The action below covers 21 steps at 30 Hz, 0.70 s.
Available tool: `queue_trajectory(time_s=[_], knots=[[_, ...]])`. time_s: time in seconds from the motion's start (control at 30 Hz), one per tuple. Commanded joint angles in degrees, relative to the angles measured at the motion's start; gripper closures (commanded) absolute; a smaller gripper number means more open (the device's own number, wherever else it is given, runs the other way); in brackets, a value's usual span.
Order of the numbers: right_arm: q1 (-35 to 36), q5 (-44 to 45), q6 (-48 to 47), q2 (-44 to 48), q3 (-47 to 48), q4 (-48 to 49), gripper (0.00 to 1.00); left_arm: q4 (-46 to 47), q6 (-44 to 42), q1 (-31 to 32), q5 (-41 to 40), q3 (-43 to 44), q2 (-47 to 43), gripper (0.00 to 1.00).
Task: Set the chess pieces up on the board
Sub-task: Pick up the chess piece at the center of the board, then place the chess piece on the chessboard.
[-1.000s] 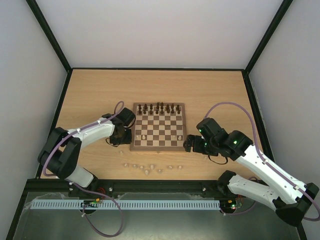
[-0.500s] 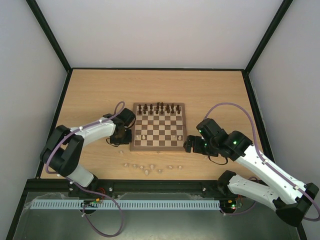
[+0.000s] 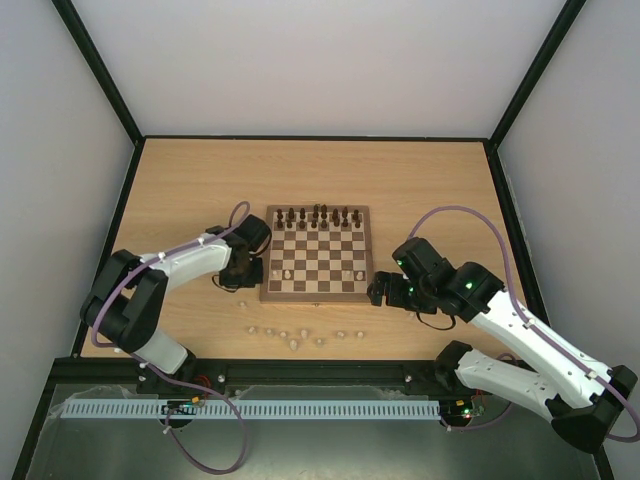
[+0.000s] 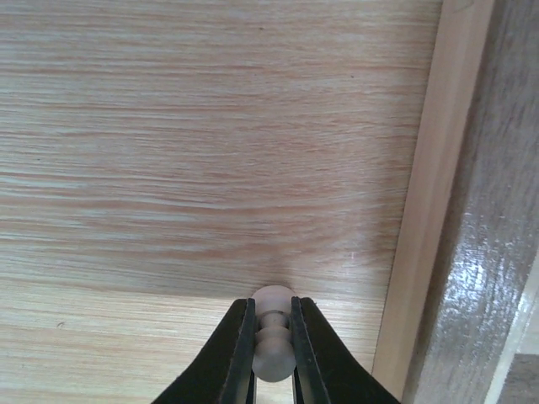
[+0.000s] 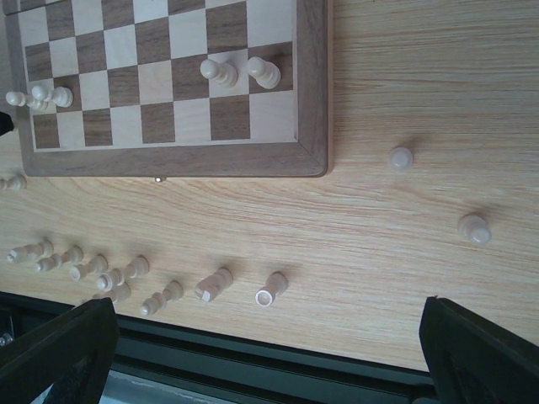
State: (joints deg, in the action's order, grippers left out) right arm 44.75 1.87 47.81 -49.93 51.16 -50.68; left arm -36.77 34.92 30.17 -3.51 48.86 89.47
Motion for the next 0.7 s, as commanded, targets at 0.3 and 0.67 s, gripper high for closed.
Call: queue_trajectory(time_s=[0.3, 0.67], knots=[[0.19, 0.97, -0.23, -0.59, 1.62, -2.41, 0.01, -24.10, -1.60, 6.91, -1.07, 29.52, -4.52, 0.98], [0.24, 3.34, 0.40, 1.24, 5.64, -6.56, 0.01, -23.40, 2.23, 19.32, -0.44, 37.43, 4.45, 0.98]])
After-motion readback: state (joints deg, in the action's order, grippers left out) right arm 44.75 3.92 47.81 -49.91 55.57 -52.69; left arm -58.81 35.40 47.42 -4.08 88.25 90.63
